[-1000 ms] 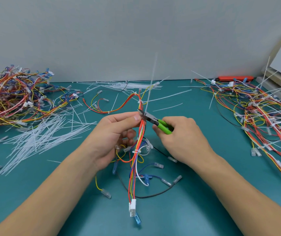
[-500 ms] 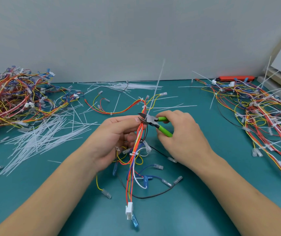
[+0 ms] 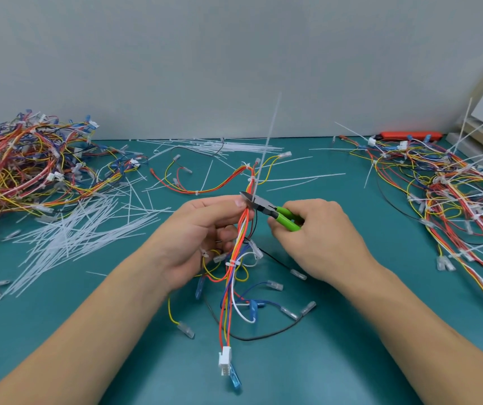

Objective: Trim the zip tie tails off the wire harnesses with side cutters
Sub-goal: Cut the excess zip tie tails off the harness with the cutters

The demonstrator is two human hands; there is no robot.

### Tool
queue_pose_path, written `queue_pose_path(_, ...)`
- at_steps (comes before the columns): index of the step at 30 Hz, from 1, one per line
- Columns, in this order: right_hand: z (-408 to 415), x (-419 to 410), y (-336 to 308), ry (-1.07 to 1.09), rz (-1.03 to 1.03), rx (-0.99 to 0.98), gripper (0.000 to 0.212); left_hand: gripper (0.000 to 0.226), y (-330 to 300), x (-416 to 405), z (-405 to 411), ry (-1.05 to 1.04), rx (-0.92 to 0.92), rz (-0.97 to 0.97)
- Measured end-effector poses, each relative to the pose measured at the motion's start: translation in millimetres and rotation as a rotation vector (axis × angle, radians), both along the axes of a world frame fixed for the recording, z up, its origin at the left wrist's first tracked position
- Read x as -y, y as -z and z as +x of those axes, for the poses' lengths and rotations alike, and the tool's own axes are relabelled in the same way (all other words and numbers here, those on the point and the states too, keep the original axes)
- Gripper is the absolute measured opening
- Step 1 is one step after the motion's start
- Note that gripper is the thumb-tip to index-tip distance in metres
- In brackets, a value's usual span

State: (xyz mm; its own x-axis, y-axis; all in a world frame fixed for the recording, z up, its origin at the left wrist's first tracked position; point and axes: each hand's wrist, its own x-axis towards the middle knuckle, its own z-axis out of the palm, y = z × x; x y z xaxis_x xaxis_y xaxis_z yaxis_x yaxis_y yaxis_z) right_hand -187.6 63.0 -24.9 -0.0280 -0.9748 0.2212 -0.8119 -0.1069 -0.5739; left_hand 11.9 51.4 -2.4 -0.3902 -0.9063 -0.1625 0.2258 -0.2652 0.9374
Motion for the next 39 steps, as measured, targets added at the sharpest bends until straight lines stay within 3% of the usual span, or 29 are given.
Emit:
queue_pose_path(5,-0.7,0.1,4.2,-0.031,-0.008,0.032,0.033,0.015,1.1,-0.5,-0.3,0.004,-0.003,-0.004)
queue_pose_path(8,0.6,0.6,5.3,-0.109,-0.044,0.021,0.009,0.016,2.4,0.5,-0.5,-0.004,-0.005,0.005)
queue_pose_path(11,0.8,0.6,5.7,-0.101,-0.045,-0.006,0.026,0.020,2.7,0.6,-0.3,0.011,0.002,-0.003)
queue_pose_path(16,0.3,2.0,7.4,-0.116,-0.049,-0.018,0.024,0.044,3.6,1.1,0.0,-0.003,0.010,-0.003)
queue_pose_path(23,-0.2,3.4,9.4,-0.109,-0.046,-0.001,0.006,0.020,2.3,-0.7,-0.5,0.016,0.019,-0.020)
queue_pose_path(26,-3.0,4.3,7.2,-0.058,-0.039,0.018,0.022,0.014,1.6,-0.5,-0.1,0.021,0.020,-0.026)
queue_pose_path(39,1.9,3.8,9.1,-0.080,-0.019,0.090,0.028,0.024,10.1,4.9,-1.1,-0.119,0.066,-0.089)
